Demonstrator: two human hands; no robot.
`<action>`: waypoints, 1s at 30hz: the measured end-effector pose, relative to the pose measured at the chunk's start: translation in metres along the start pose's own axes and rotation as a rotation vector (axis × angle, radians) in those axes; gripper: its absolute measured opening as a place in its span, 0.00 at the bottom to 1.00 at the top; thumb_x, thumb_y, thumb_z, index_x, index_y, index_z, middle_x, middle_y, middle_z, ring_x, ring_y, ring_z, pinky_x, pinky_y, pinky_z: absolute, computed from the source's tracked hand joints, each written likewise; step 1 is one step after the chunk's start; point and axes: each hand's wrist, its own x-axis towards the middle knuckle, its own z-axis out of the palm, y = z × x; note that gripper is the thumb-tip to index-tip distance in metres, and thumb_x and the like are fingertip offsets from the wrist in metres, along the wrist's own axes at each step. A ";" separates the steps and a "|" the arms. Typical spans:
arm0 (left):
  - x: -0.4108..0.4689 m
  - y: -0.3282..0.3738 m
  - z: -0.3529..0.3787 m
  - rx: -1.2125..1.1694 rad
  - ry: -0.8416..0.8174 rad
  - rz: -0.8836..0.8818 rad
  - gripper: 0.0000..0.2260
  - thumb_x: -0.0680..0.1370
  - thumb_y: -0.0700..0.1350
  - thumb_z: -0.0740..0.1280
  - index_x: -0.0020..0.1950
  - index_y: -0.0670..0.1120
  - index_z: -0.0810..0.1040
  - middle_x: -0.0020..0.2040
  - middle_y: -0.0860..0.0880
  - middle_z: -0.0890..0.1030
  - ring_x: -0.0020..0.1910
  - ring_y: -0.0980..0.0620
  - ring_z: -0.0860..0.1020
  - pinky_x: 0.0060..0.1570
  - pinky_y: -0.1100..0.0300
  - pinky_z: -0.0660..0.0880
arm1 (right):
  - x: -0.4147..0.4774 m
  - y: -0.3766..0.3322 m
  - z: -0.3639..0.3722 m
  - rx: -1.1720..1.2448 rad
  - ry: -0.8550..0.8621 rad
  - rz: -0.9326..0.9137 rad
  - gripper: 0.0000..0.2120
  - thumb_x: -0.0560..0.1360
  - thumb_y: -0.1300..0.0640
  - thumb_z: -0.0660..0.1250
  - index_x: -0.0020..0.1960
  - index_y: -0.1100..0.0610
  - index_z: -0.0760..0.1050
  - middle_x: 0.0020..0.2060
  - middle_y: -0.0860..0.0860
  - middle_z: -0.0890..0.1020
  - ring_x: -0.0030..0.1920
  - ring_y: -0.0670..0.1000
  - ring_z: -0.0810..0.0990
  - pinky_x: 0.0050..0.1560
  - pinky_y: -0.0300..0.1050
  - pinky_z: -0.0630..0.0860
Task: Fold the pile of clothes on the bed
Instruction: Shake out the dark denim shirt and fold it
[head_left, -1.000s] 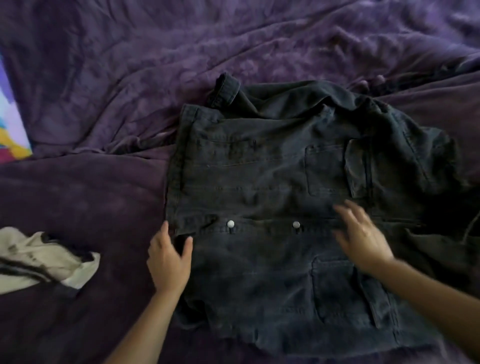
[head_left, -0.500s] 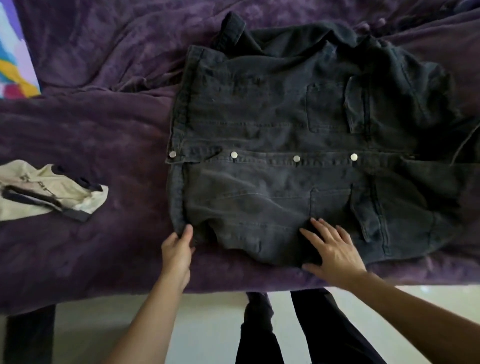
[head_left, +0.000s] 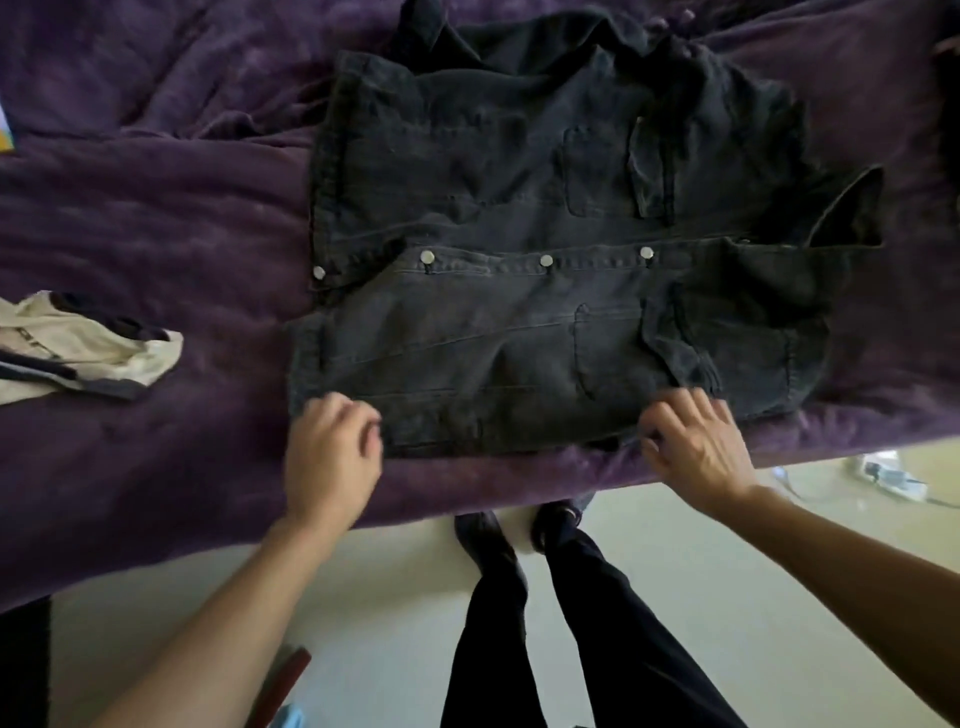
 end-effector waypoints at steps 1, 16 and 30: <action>-0.008 0.017 0.015 -0.001 -0.062 0.120 0.05 0.68 0.39 0.71 0.42 0.45 0.79 0.40 0.46 0.76 0.42 0.41 0.74 0.41 0.49 0.72 | -0.009 -0.002 0.006 0.012 -0.010 -0.070 0.09 0.69 0.56 0.69 0.47 0.53 0.73 0.46 0.54 0.75 0.44 0.60 0.74 0.42 0.51 0.68; 0.010 0.109 0.060 0.009 -0.256 0.454 0.15 0.70 0.45 0.74 0.54 0.43 0.81 0.50 0.43 0.78 0.50 0.41 0.77 0.46 0.48 0.74 | 0.083 -0.001 -0.040 0.767 -0.247 0.535 0.13 0.78 0.52 0.65 0.42 0.59 0.81 0.39 0.51 0.84 0.42 0.49 0.80 0.46 0.43 0.75; 0.061 0.140 0.037 -0.045 -0.099 0.226 0.07 0.71 0.41 0.68 0.48 0.41 0.78 0.62 0.43 0.75 0.68 0.41 0.68 0.62 0.46 0.67 | 0.152 0.037 -0.063 1.238 -0.143 1.024 0.14 0.75 0.49 0.66 0.34 0.50 0.83 0.28 0.45 0.83 0.30 0.45 0.82 0.31 0.36 0.76</action>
